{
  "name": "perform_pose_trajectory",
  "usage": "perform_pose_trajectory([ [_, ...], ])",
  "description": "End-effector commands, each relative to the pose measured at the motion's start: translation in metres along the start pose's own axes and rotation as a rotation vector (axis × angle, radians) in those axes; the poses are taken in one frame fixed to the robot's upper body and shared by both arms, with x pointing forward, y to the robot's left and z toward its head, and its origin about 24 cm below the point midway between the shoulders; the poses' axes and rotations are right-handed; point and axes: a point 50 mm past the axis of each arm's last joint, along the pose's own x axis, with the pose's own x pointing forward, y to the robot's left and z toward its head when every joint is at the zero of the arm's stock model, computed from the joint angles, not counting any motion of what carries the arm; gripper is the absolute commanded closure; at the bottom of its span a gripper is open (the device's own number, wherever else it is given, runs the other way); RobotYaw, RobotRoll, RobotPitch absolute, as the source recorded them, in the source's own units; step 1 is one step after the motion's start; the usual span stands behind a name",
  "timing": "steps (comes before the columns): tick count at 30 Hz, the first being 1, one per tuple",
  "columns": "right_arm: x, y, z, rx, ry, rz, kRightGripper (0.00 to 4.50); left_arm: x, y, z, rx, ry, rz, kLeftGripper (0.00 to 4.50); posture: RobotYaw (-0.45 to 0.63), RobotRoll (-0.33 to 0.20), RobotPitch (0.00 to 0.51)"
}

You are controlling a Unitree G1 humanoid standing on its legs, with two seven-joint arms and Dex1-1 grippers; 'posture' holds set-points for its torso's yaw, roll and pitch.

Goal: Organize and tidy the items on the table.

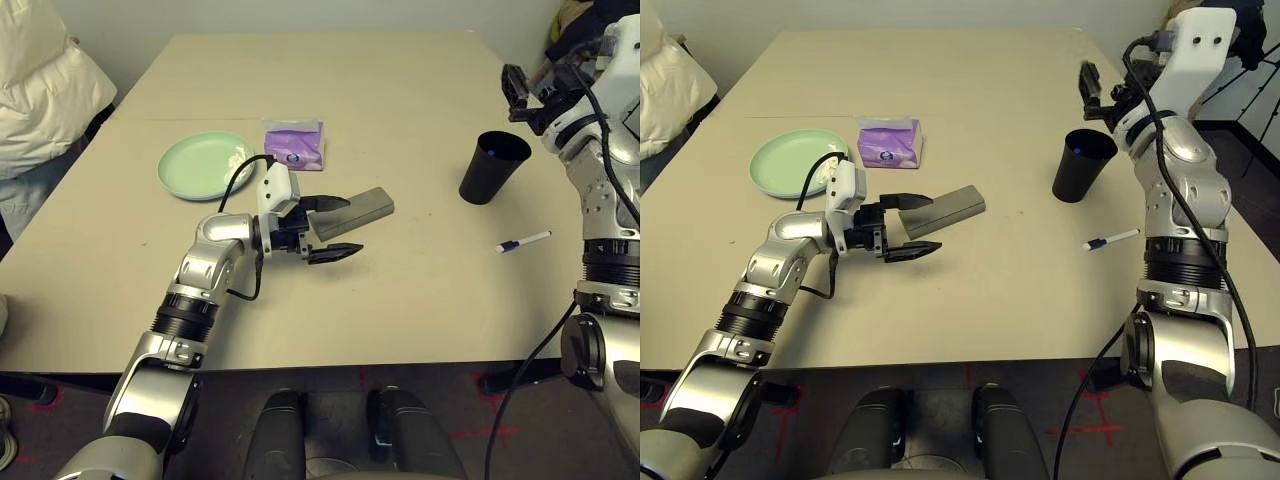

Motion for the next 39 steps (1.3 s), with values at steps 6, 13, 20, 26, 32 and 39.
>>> perform_pose_trajectory([
  [6,-0.025,0.02,-0.037,-0.174,0.348,0.635,0.06,-0.002,-0.002,0.0,0.002,0.009,-0.001,0.0,0.14,0.0,0.087],
  [13,-0.037,0.002,-0.058,-0.325,0.635,0.816,0.06,-0.003,-0.004,-0.001,-0.001,0.008,0.003,0.0,0.16,0.0,0.103],
  [20,-0.044,-0.014,-0.069,-0.477,0.823,0.918,0.06,-0.004,-0.008,-0.002,-0.007,0.01,0.007,0.0,0.17,0.0,0.112],
  [26,-0.051,-0.022,-0.073,-0.587,0.948,1.024,0.06,-0.005,-0.011,-0.002,-0.01,0.011,0.007,0.0,0.18,0.0,0.128],
  [32,-0.055,-0.028,-0.074,-0.69,1.031,1.095,0.06,-0.006,-0.014,-0.004,-0.015,0.013,0.012,0.0,0.19,0.0,0.141],
  [39,-0.055,-0.032,-0.071,-0.783,1.059,1.137,0.06,-0.007,-0.017,-0.004,-0.013,0.011,0.024,0.0,0.2,0.0,0.161],
])
